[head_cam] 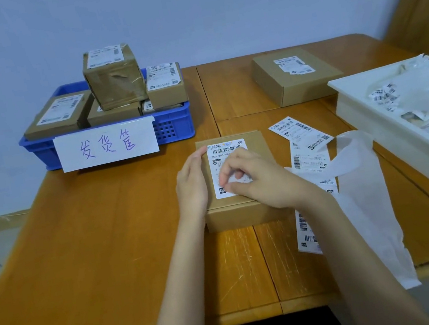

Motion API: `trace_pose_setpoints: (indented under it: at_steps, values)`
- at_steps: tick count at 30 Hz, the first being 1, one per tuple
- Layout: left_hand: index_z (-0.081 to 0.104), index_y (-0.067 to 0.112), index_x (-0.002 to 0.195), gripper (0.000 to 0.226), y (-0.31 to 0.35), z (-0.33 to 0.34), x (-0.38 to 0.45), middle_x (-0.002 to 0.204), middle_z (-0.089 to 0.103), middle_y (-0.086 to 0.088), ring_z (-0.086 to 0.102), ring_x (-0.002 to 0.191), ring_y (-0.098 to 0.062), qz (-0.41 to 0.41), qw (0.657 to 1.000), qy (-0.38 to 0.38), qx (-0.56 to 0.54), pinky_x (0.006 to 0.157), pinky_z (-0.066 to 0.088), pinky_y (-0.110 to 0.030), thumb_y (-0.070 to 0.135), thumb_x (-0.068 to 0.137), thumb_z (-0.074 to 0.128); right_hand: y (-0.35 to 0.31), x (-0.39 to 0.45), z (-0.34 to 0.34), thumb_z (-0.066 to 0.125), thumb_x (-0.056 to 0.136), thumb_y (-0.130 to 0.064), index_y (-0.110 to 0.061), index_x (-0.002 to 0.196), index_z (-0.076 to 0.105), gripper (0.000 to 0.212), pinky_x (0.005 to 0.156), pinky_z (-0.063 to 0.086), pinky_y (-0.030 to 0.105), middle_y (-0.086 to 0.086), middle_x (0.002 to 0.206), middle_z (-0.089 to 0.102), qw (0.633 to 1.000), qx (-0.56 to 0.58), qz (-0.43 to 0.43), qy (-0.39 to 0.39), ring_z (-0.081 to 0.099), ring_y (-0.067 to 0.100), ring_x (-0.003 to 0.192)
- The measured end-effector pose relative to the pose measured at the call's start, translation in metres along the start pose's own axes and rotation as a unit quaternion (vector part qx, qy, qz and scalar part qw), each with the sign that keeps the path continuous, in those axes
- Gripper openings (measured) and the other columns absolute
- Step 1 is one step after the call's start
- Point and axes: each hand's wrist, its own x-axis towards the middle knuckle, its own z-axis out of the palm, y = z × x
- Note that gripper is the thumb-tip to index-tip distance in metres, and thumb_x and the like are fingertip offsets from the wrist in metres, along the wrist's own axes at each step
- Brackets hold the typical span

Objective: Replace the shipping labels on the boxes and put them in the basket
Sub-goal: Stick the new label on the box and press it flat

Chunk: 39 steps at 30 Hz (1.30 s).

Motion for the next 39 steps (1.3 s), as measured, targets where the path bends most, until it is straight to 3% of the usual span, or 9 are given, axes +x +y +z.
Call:
trace_pose_setpoints:
  at_steps: [5,10,15,19,21,24,30,33,39]
  values:
    - [0.066,0.045,0.112,0.033,0.002,0.002,-0.002,0.125,0.064,0.012,0.055,0.121,-0.014,-0.010,1.000,0.014,-0.022,0.108,0.043,-0.042,0.037,0.106,0.035,-0.003,-0.006,-0.022,0.061,0.091,-0.010,-0.014,0.090,0.071,0.011,0.063,0.043,0.011,-0.005,0.083,0.062,0.997,-0.001,0.049,0.052,0.054,0.004,0.068]
    - [0.061,0.044,0.110,0.029,0.003,0.001,-0.004,0.121,0.064,0.011,0.060,0.115,-0.013,-0.002,1.000,0.003,-0.019,0.099,0.050,-0.032,0.032,0.107,0.035,-0.006,0.017,0.008,0.055,0.096,-0.013,-0.022,0.108,0.061,0.016,0.092,0.040,0.025,-0.006,0.116,0.050,0.993,-0.096,-0.006,0.074,0.046,0.012,0.111]
    - [0.065,0.034,0.117,0.029,0.006,0.000,-0.005,0.115,0.062,0.013,0.057,0.105,-0.002,0.000,0.999,0.003,-0.034,0.086,0.046,-0.018,0.025,0.106,0.039,-0.006,-0.013,-0.007,0.058,0.093,-0.004,-0.022,0.093,0.069,0.022,0.081,0.044,0.015,-0.009,0.103,0.053,0.999,0.025,0.008,-0.019,0.055,-0.002,0.086]
    - [0.063,0.033,0.125,0.028,0.010,-0.003,-0.006,0.104,0.060,0.022,0.054,0.097,0.003,-0.020,0.999,-0.012,-0.036,0.076,0.043,-0.017,0.024,0.103,0.047,0.002,-0.023,-0.022,0.052,0.089,0.002,-0.021,0.084,0.071,0.029,0.077,0.053,0.029,-0.006,0.095,0.058,0.992,-0.053,0.081,0.083,0.058,0.009,0.085]
    - [0.059,0.037,0.128,0.029,0.011,-0.005,-0.007,0.107,0.059,0.021,0.054,0.097,0.002,-0.033,0.998,-0.039,-0.037,0.076,0.045,-0.020,0.027,0.103,0.049,0.002,-0.021,-0.020,0.060,0.090,-0.015,-0.022,0.094,0.065,0.010,0.081,0.049,0.033,-0.006,0.102,0.053,0.975,-0.124,0.101,0.152,0.053,0.014,0.098]
    - [0.053,0.039,0.134,0.036,0.009,-0.009,-0.009,0.119,0.060,0.012,0.058,0.108,-0.008,-0.039,0.996,-0.075,-0.041,0.081,0.051,-0.023,0.029,0.099,0.057,0.004,-0.020,-0.009,0.076,0.076,-0.048,-0.025,0.120,0.050,0.056,0.089,0.041,0.031,-0.007,0.120,0.043,0.965,-0.129,0.161,0.164,0.039,0.013,0.115]
    - [0.041,0.038,0.146,0.067,0.004,-0.014,-0.010,0.118,0.053,0.020,0.054,0.102,-0.001,-0.018,0.996,-0.086,-0.021,0.074,0.049,-0.017,0.022,0.089,0.073,0.018,-0.029,-0.018,0.064,0.093,-0.027,-0.017,0.138,0.041,0.052,0.080,0.041,0.026,0.001,0.128,0.056,0.950,0.080,0.245,0.176,0.052,0.013,0.103]
    - [0.027,0.029,0.154,0.085,0.005,-0.014,-0.010,0.149,0.042,0.003,0.050,0.124,-0.016,-0.051,0.997,-0.052,0.023,0.090,0.047,-0.031,0.035,0.084,0.077,0.017,-0.034,-0.021,0.055,0.096,-0.040,-0.015,0.130,0.049,0.042,0.069,0.039,0.023,-0.003,0.118,0.058,0.955,0.051,0.242,0.161,0.051,0.010,0.095]
    - [0.046,0.020,0.138,0.097,0.009,-0.034,-0.006,0.133,0.056,0.001,0.058,0.115,-0.019,-0.098,0.942,-0.172,0.271,0.099,0.051,-0.042,0.082,0.065,0.066,0.011,-0.030,-0.005,0.055,0.089,-0.059,-0.012,0.135,0.042,0.067,0.075,0.047,0.029,0.002,0.126,0.056,0.966,0.011,0.243,0.083,0.056,0.017,0.103]
